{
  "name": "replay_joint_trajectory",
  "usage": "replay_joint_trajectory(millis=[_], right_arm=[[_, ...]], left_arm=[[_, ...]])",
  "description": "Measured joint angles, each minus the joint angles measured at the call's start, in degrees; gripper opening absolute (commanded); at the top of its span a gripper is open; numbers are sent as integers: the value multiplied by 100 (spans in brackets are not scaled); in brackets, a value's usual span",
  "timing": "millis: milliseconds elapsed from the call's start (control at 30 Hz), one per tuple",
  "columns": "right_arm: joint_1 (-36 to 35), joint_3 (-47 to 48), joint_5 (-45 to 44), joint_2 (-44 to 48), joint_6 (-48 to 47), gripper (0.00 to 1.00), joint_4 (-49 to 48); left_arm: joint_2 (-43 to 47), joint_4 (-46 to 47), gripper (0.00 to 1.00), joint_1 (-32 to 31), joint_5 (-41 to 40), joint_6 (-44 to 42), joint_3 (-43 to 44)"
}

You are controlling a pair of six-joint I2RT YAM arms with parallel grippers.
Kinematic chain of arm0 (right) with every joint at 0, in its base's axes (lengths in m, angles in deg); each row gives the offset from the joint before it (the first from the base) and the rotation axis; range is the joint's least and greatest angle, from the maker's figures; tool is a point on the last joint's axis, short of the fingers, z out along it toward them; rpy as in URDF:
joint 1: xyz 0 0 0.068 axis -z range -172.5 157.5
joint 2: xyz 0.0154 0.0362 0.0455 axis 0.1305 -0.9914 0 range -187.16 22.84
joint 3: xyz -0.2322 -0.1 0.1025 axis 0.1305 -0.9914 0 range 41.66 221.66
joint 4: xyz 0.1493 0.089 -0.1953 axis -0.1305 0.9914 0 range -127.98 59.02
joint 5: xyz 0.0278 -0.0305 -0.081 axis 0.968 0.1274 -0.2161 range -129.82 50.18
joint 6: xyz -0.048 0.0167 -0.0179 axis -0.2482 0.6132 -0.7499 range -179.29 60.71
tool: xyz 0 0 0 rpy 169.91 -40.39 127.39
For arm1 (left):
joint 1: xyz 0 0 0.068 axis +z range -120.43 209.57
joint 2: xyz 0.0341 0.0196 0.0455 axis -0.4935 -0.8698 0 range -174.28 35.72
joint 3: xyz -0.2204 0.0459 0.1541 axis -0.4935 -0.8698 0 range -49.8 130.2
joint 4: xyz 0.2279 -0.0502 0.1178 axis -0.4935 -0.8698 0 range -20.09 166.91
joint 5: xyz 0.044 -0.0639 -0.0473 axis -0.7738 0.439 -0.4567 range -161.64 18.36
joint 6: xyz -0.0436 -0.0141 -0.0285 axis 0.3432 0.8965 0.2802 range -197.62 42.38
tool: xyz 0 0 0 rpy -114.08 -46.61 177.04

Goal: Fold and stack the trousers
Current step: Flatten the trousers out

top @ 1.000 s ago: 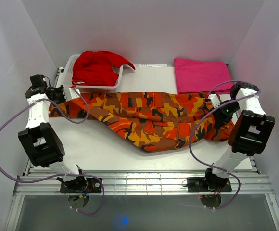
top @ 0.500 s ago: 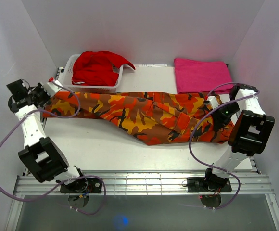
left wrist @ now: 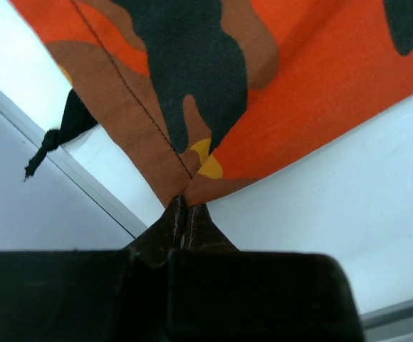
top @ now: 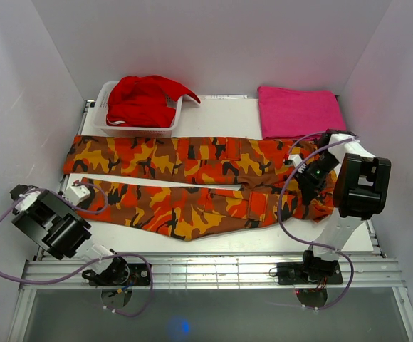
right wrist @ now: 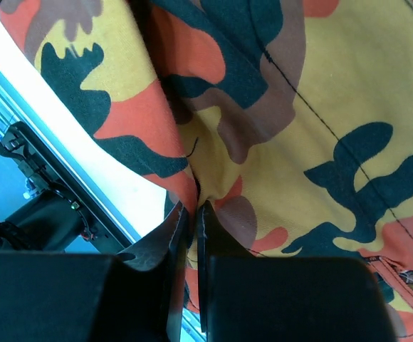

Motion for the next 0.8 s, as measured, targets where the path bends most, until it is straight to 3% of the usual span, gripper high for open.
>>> replay_joint_trajectory(millis=[33,133,200,400,467,600,800], right_arm=[[-35,4,0,-9,22,8,4],[-127,31,0,-9,50,8,4],[-168,22,-13,-9,57,8,-4],[-219,-190,-59,101,70,8,-114],[-219,-278,-90,197,70,8,-179],[-221,-570,-247,450,59,8,-382],[-236,-1246,-754,835,-33,8,-800]], left_arm=[[-2,-90,6,9,-33,-66,24],[61,-382,39,15,-70,-437,39],[243,-614,50,15,-52,-713,24],[625,-1467,60,-24,321,-979,455],[455,-1899,71,-140,520,-839,1167],[-52,-2135,72,-647,645,-208,2459],[-861,-2127,72,-1513,487,704,2776]])
